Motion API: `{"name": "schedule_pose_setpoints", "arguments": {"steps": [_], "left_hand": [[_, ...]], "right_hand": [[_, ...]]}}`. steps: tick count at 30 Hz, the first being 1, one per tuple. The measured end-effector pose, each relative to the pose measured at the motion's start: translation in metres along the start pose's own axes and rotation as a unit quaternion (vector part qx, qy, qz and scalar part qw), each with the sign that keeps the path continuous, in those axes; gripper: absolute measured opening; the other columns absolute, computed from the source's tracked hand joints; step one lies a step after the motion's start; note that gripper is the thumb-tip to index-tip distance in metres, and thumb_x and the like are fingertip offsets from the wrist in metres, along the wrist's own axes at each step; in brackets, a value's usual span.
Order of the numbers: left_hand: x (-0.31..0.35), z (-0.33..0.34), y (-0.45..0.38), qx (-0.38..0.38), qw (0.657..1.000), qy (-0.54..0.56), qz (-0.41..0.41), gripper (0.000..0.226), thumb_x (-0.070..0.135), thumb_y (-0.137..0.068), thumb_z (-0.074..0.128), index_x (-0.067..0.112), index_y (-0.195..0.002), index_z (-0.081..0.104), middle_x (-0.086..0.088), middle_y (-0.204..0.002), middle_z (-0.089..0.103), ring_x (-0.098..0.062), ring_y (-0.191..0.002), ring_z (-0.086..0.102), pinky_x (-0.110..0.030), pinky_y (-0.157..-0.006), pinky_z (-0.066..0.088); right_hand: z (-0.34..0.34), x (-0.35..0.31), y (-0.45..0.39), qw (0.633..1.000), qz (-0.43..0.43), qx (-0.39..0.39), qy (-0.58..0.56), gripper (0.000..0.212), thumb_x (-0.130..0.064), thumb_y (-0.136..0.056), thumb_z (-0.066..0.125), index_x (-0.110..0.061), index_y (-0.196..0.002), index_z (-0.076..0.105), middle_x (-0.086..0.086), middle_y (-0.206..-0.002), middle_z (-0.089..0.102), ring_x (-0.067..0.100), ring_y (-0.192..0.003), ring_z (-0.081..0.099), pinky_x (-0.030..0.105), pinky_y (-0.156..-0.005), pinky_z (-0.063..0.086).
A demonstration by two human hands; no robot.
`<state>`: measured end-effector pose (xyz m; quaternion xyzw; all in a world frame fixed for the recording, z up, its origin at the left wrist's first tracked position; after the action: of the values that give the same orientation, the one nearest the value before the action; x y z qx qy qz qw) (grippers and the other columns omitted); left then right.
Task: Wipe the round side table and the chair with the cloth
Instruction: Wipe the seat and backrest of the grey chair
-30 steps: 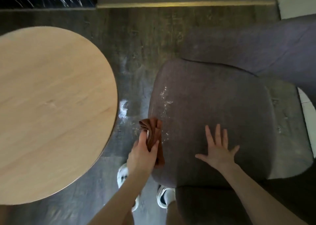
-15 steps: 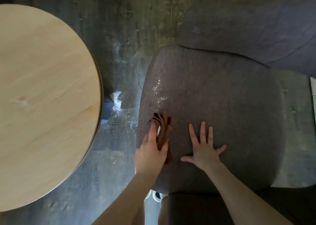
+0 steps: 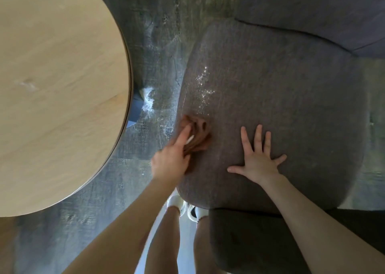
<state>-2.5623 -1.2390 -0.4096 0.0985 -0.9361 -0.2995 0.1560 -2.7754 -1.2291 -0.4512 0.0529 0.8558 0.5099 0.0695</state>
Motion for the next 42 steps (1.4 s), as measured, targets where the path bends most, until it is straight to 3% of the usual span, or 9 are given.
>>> {"name": "schedule_pose_setpoints", "arguments": {"steps": [4,10,15,20,26,31,36,38,42], "left_hand": [[-0.074,-0.036,0.008,0.070,0.983,0.089,-0.144,0.064,0.025,-0.091,0.047,0.040,-0.143,0.013,-0.017,-0.103,0.068,-0.036,-0.084,0.065,-0.036,-0.065,0.047],[0.048,-0.036,0.003,0.067,0.988,0.102,0.093,0.068,0.029,-0.088,0.051,0.040,-0.143,0.014,0.000,-0.114,0.063,-0.025,-0.090,0.067,-0.040,-0.078,0.057],[0.087,-0.002,-0.019,-0.041,0.979,-0.069,0.185,0.066,0.031,-0.090,0.046,0.043,-0.144,0.010,-0.008,-0.123,0.054,-0.038,-0.101,0.061,-0.045,-0.079,0.051],[0.019,-0.027,-0.052,0.029,0.998,0.033,0.033,0.067,0.026,-0.088,0.050,0.043,-0.142,0.015,-0.013,-0.107,0.064,-0.037,-0.094,0.063,-0.046,-0.079,0.052],[-0.043,-0.062,-0.071,0.085,0.987,0.088,-0.108,0.059,0.021,-0.088,0.046,0.036,-0.141,0.024,-0.019,-0.105,0.066,-0.039,-0.092,0.063,-0.044,-0.076,0.053],[0.049,-0.095,-0.072,0.124,0.985,0.109,0.053,0.064,0.021,-0.086,0.049,0.036,-0.142,0.022,-0.016,-0.113,0.065,-0.038,-0.096,0.063,-0.048,-0.081,0.052],[0.137,-0.052,-0.080,0.007,0.982,-0.067,0.179,0.063,0.029,-0.092,0.045,0.040,-0.144,0.013,-0.012,-0.124,0.053,-0.042,-0.103,0.059,-0.047,-0.079,0.049],[0.131,-0.041,-0.087,-0.019,0.975,-0.112,0.189,0.061,0.029,-0.093,0.043,0.042,-0.144,0.012,-0.012,-0.126,0.051,-0.042,-0.104,0.059,-0.047,-0.078,0.049],[0.086,-0.063,-0.115,0.028,0.994,-0.054,0.095,0.063,0.028,-0.091,0.045,0.043,-0.144,0.014,-0.016,-0.122,0.055,-0.043,-0.104,0.059,-0.048,-0.081,0.049]], "right_hand": [[0.000,-0.002,0.000,1.000,0.001,0.000,0.004,0.119,-0.061,-0.070,0.062,-0.039,-0.133,-0.036,0.003,-0.145,-0.046,0.031,-0.137,-0.034,0.075,-0.102,0.004],[-0.001,-0.001,0.002,1.000,0.008,0.003,0.018,0.117,-0.063,-0.070,0.061,-0.037,-0.136,-0.033,0.004,-0.146,-0.044,0.031,-0.138,-0.031,0.075,-0.103,0.008],[0.001,0.000,0.000,0.999,0.018,-0.004,0.031,0.111,-0.065,-0.071,0.059,-0.034,-0.142,-0.021,0.004,-0.145,-0.045,0.031,-0.137,-0.033,0.074,-0.103,0.009],[-0.002,-0.001,0.002,1.000,0.005,0.004,0.013,0.118,-0.065,-0.070,0.059,-0.040,-0.125,-0.042,0.003,-0.145,-0.045,0.031,-0.137,-0.032,0.075,-0.103,0.007],[0.000,-0.002,0.002,1.000,-0.001,0.000,0.006,0.117,-0.064,-0.070,0.060,-0.040,-0.117,-0.045,0.005,-0.144,-0.046,0.032,-0.136,-0.034,0.075,-0.102,0.005],[-0.001,-0.002,0.000,1.000,0.016,-0.011,0.012,0.120,-0.066,-0.069,0.059,-0.039,-0.112,-0.050,0.006,-0.144,-0.046,0.034,-0.135,-0.035,0.075,-0.103,0.006],[0.000,-0.002,-0.002,0.999,0.029,-0.023,0.020,0.121,-0.069,-0.069,0.057,-0.039,-0.105,-0.055,0.006,-0.143,-0.047,0.034,-0.136,-0.035,0.075,-0.103,0.009],[0.000,-0.002,-0.002,0.999,0.032,-0.033,0.018,0.121,-0.069,-0.069,0.057,-0.040,-0.106,-0.054,0.006,-0.142,-0.048,0.034,-0.135,-0.035,0.075,-0.103,0.009],[-0.001,-0.002,0.000,0.999,0.027,-0.033,0.016,0.120,-0.069,-0.069,0.056,-0.039,-0.107,-0.054,0.005,-0.136,-0.054,0.034,-0.135,-0.035,0.075,-0.103,0.008]]}}
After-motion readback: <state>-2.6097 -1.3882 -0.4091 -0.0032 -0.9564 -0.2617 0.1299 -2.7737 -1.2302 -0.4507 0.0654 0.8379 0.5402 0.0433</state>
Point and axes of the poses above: each hand's wrist, its own y-axis away from the middle knuckle, its own z-axis out of the palm, x = y × z, the point moved 8 cm from there along -y, towards the middle knuckle
